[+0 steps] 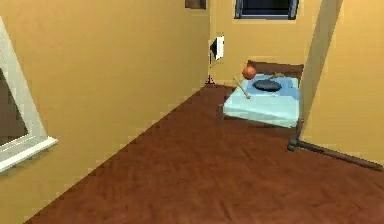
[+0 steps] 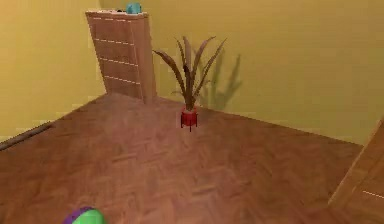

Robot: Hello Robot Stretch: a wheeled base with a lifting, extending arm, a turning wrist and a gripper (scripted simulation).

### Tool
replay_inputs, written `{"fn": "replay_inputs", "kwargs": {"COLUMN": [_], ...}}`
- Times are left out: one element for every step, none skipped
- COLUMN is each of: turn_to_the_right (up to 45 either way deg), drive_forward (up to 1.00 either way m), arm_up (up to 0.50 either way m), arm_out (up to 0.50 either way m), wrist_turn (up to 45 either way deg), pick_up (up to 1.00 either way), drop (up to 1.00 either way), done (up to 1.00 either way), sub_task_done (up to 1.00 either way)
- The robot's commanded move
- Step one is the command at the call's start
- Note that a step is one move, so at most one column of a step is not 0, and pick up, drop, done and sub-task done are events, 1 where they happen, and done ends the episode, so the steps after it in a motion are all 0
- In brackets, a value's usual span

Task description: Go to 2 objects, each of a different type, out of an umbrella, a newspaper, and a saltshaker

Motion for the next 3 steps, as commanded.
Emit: {"fn": "replay_inputs", "kwargs": {"turn_to_the_right": [0.0, 0.0, 0.0], "drive_forward": [1.00, 1.00, 0.45], "arm_up": [0.00, 0.00, 0.00], "arm_out": [0.00, 0.00, 0.00], "wrist_turn": [0.0, 0.0, 0.0], "pick_up": [0.00, 0.00, 0.00], "drop": [0.00, 0.00, 0.00], "done": [0.00, 0.00, 0.00], "sub_task_done": [0.00, 0.00, 0.00]}}
